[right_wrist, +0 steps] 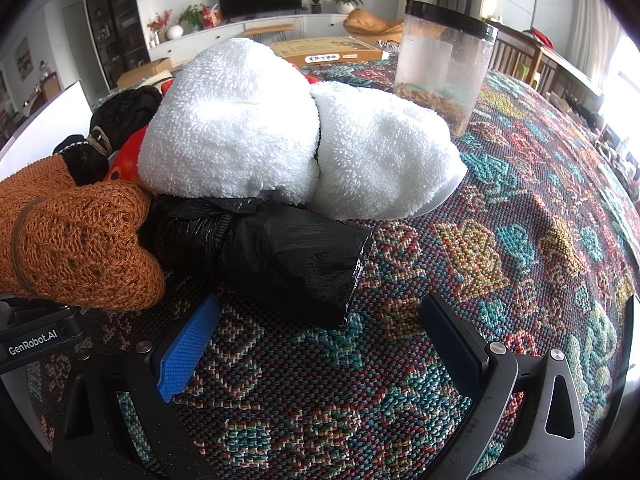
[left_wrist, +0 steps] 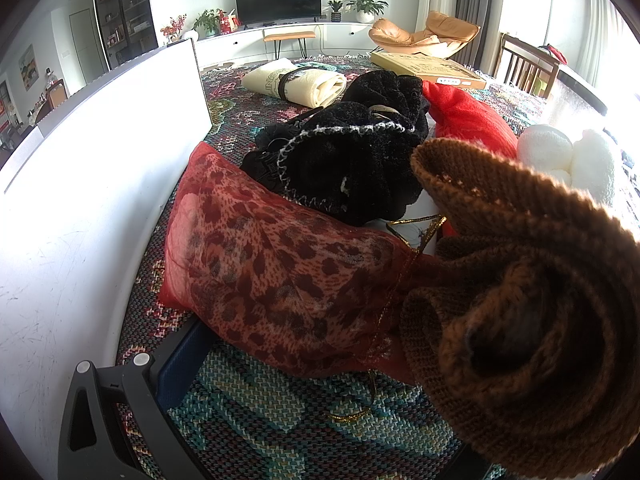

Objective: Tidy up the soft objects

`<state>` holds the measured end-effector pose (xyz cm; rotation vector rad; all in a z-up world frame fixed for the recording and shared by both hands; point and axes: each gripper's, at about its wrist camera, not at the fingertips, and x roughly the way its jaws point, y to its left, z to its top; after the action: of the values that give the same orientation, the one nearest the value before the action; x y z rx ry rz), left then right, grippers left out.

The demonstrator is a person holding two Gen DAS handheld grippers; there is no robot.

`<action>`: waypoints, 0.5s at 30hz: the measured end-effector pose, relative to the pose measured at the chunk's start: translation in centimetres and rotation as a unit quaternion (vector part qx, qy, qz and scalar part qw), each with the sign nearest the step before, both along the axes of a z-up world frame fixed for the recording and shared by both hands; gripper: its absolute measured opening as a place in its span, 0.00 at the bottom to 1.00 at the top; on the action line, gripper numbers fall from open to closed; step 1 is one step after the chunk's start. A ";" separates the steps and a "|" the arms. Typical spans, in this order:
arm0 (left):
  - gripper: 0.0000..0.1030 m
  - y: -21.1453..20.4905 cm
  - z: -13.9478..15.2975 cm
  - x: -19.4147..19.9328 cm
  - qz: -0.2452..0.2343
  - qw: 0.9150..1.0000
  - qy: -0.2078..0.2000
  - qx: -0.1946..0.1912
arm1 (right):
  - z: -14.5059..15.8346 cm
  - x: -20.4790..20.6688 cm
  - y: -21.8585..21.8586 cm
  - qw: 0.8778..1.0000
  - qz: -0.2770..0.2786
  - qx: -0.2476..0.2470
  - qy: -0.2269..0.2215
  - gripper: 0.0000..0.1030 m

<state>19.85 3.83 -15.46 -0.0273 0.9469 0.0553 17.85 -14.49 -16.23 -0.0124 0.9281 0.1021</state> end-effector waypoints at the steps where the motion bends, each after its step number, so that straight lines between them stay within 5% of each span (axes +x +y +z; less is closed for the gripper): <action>1: 1.00 0.0 0.0 0.0 0.000 1.000 0.000 0.000 | 0.1 -0.1 0.1 1.000 0.000 0.000 0.000 0.99; 15: 1.00 0.0 0.0 0.0 0.000 1.000 0.000 0.000 | 0.0 0.0 0.0 1.000 0.000 0.000 0.000 0.99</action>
<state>19.87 3.84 -15.47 -0.0273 0.9472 0.0558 17.90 -14.53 -16.27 -0.0125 0.9279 0.1020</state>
